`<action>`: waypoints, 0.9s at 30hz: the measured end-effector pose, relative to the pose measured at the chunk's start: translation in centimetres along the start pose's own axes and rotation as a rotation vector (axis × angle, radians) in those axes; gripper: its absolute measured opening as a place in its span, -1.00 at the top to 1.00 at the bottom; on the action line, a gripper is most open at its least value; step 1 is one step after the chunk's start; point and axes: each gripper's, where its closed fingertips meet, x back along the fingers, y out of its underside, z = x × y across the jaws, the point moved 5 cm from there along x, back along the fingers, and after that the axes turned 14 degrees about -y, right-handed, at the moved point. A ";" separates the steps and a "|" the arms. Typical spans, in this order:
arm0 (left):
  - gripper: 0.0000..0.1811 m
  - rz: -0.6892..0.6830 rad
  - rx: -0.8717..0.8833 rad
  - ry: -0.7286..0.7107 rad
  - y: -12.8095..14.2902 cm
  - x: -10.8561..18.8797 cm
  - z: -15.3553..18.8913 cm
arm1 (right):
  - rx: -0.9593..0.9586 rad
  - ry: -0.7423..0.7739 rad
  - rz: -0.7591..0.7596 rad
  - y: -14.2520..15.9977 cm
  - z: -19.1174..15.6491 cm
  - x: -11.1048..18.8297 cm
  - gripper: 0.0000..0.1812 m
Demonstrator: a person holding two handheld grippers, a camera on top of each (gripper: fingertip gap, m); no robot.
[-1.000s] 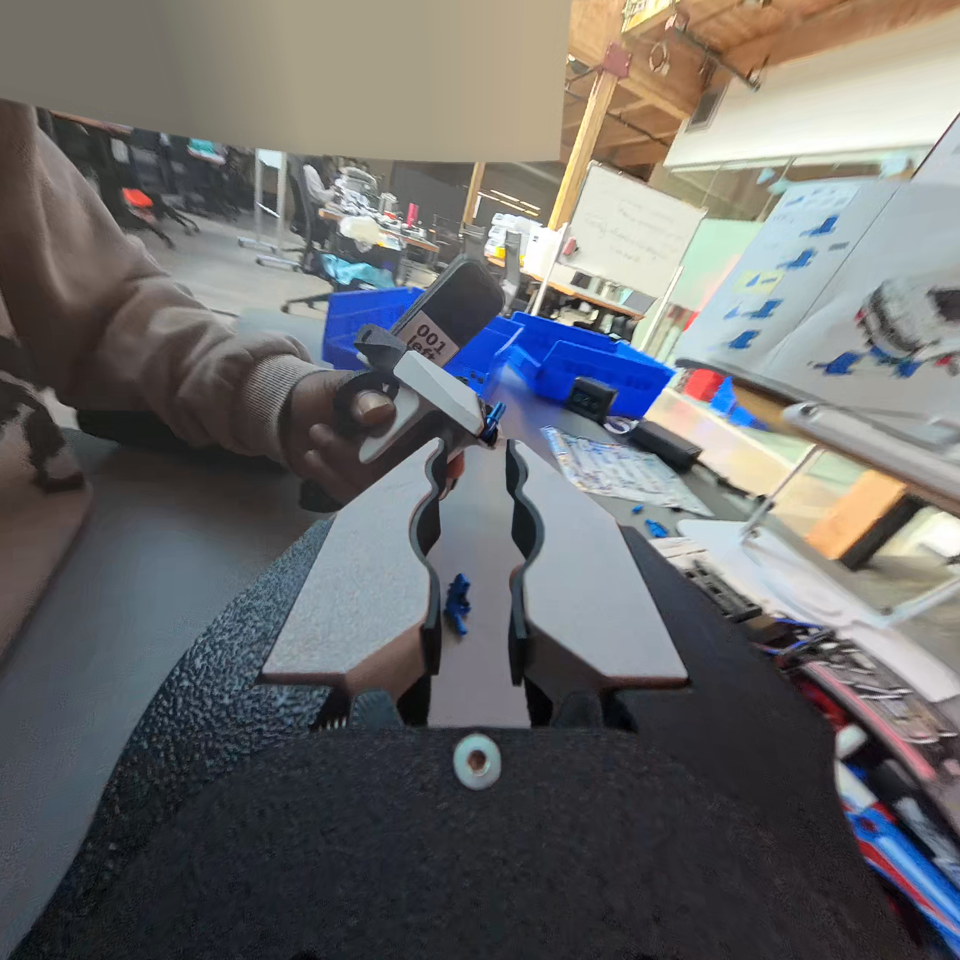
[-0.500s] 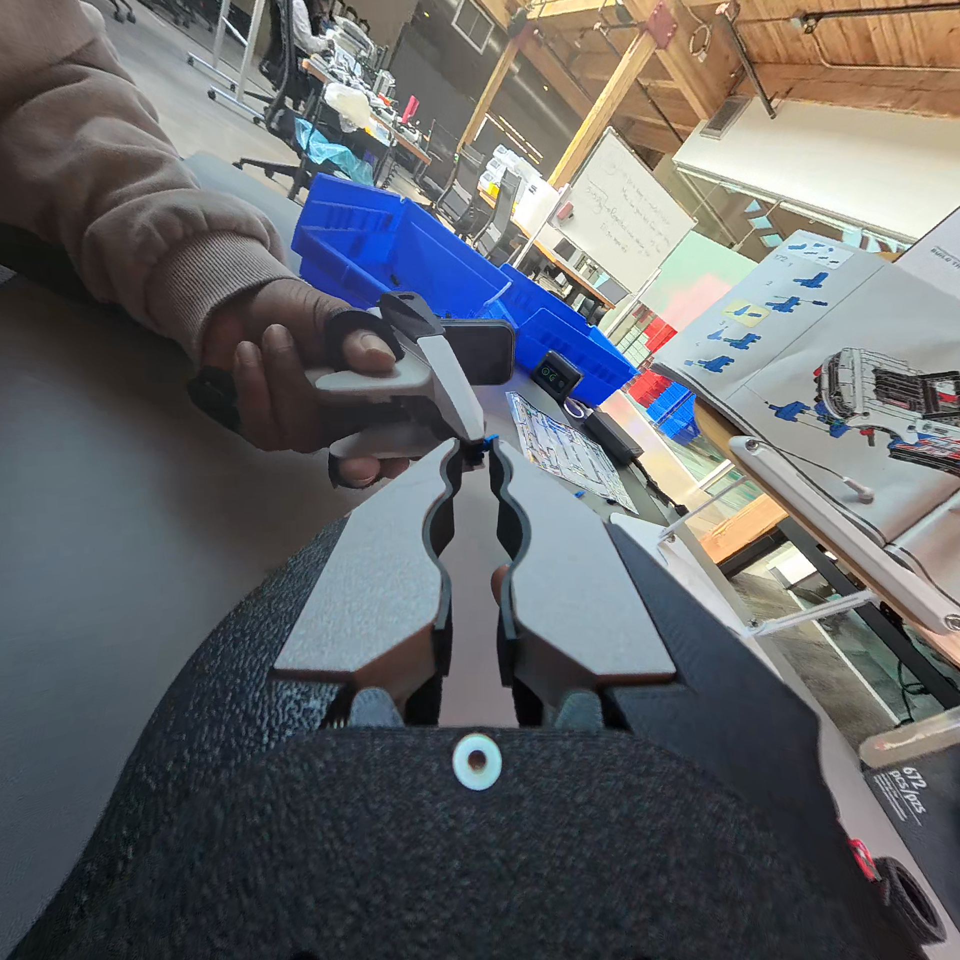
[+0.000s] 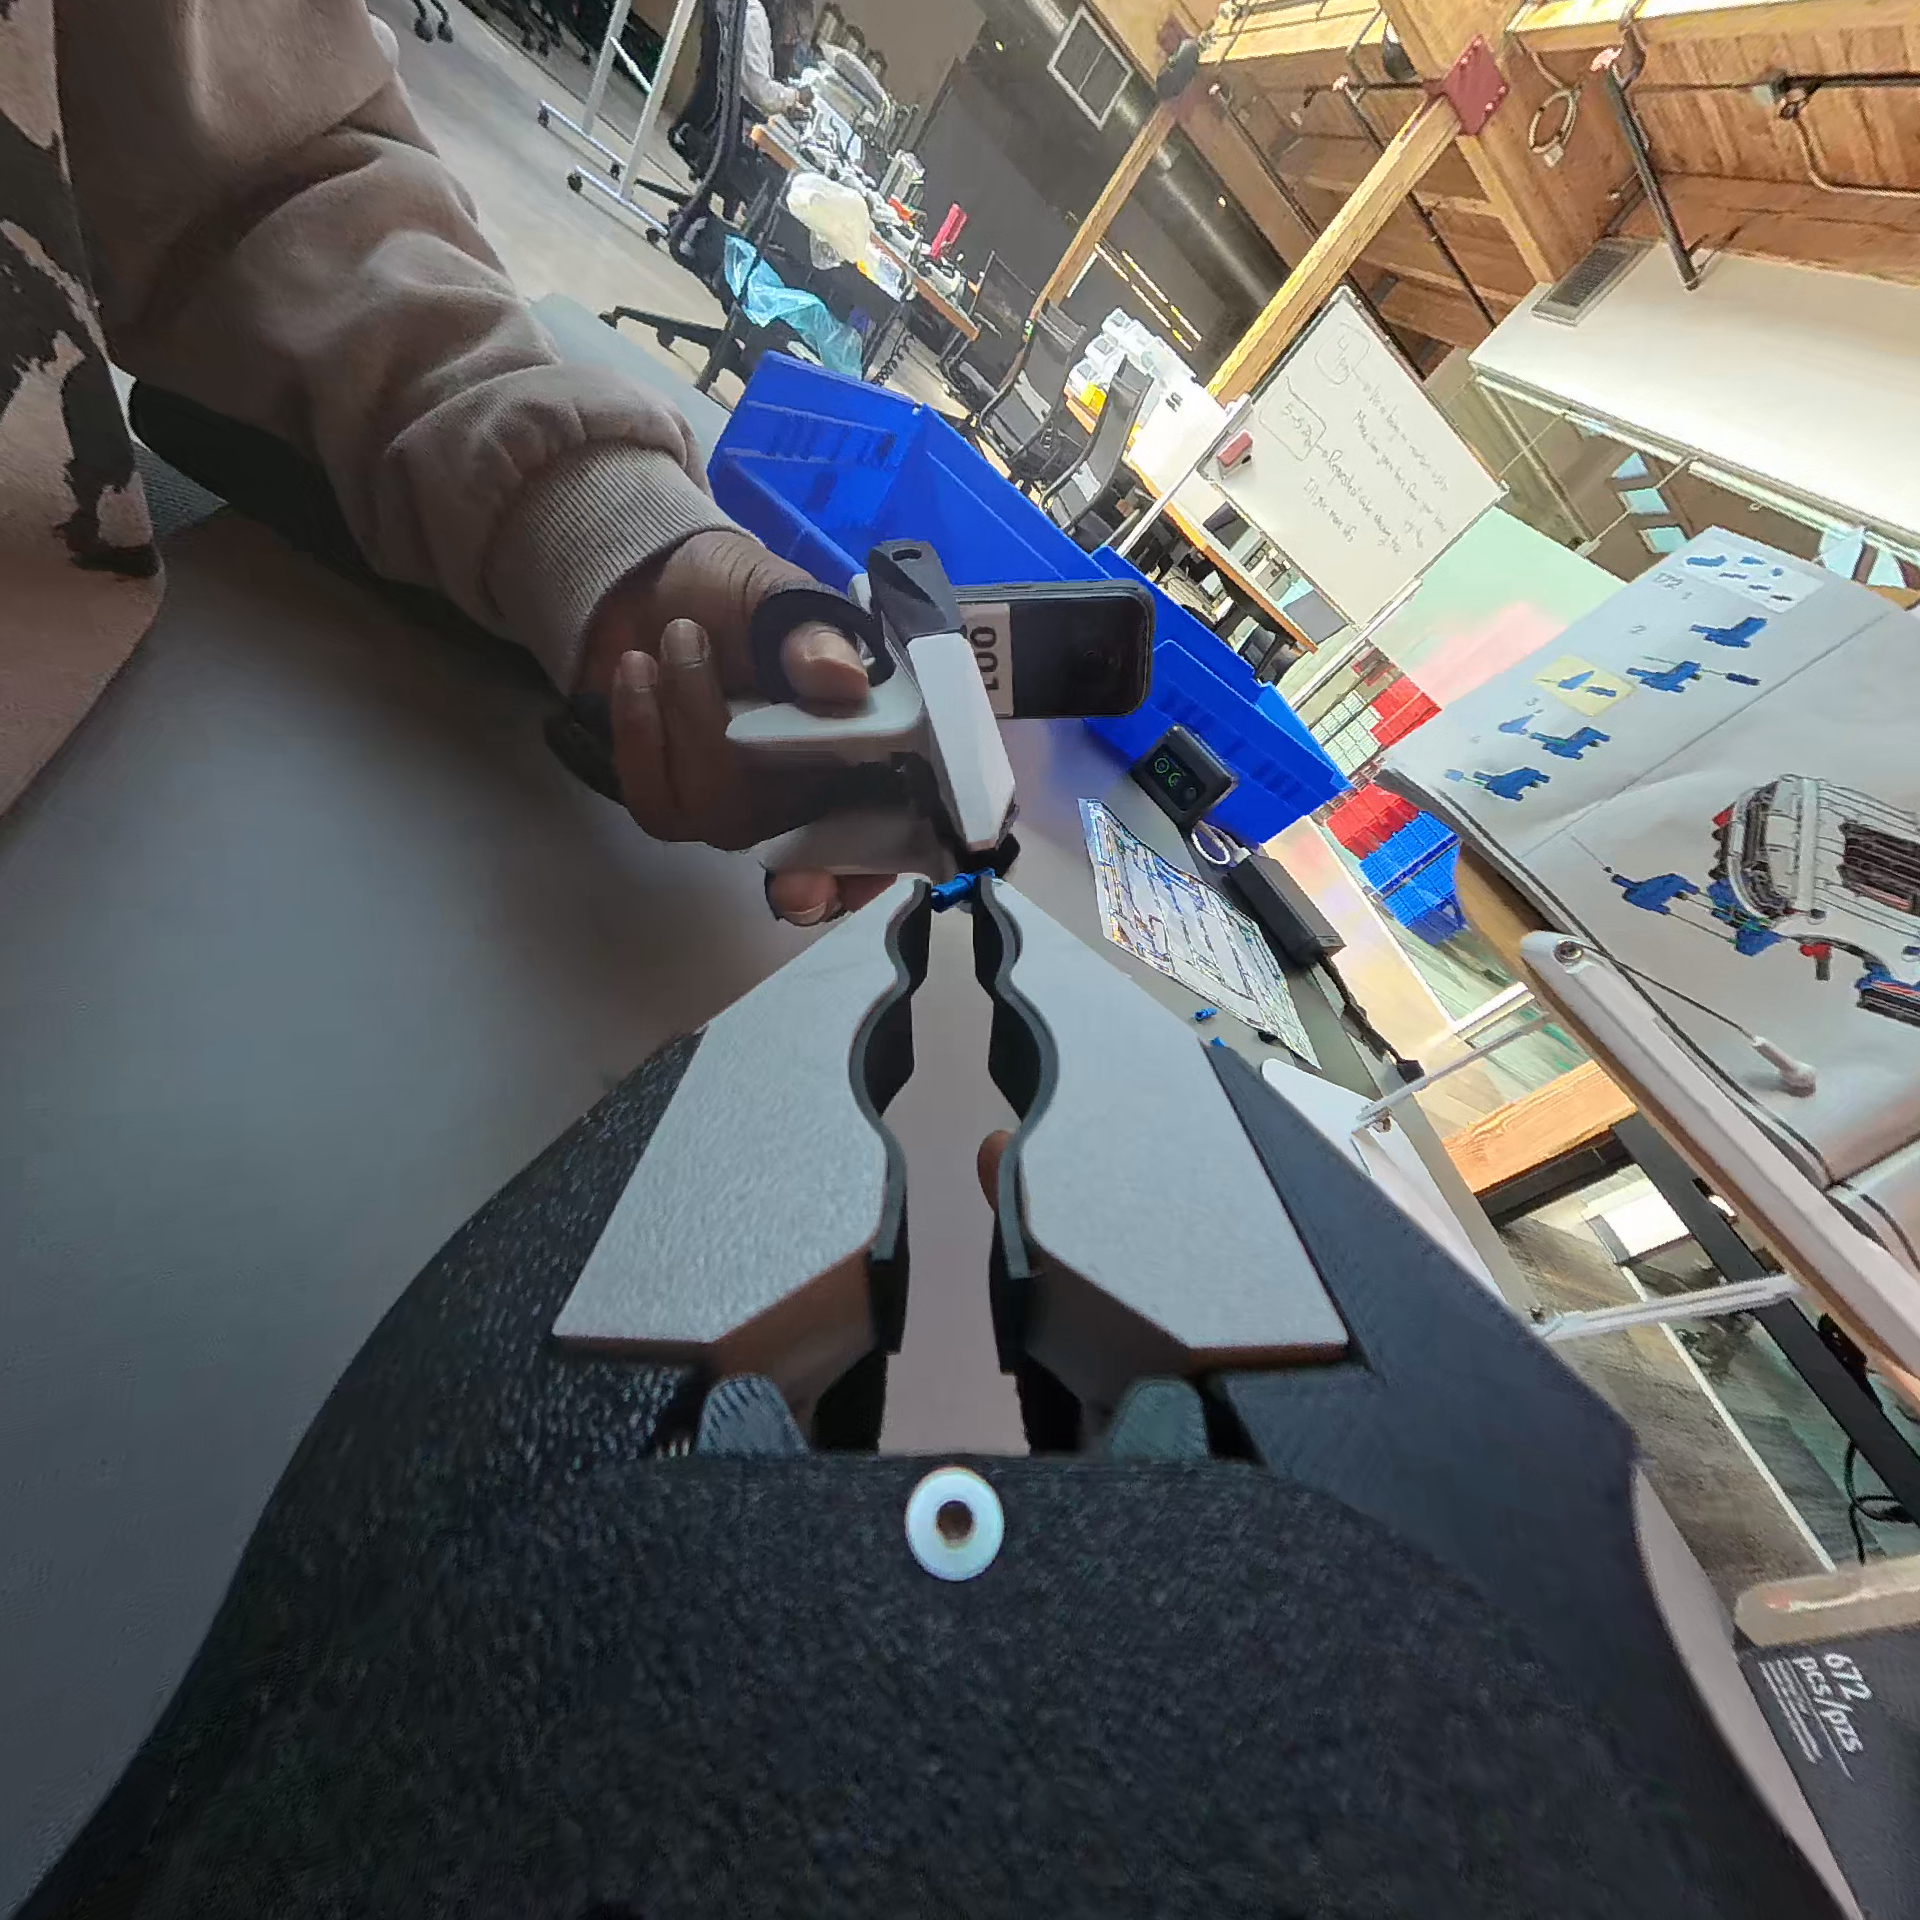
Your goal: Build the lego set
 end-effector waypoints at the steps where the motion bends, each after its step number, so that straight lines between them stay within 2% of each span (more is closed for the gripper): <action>1: 0.94 -0.013 -0.026 -0.005 0.1 0.0 0.1 | 0.009 -0.004 0.001 -0.1 -0.1 0.0 0.95; 12: 0.99 -0.111 -0.201 0.029 1.0 0.7 1.3 | 0.043 -0.070 0.045 -1.1 -1.4 -0.4 0.94; 27: 0.98 -0.205 -0.145 0.034 2.0 0.4 0.1 | 0.017 -0.137 0.032 0.0 -2.1 -0.5 0.94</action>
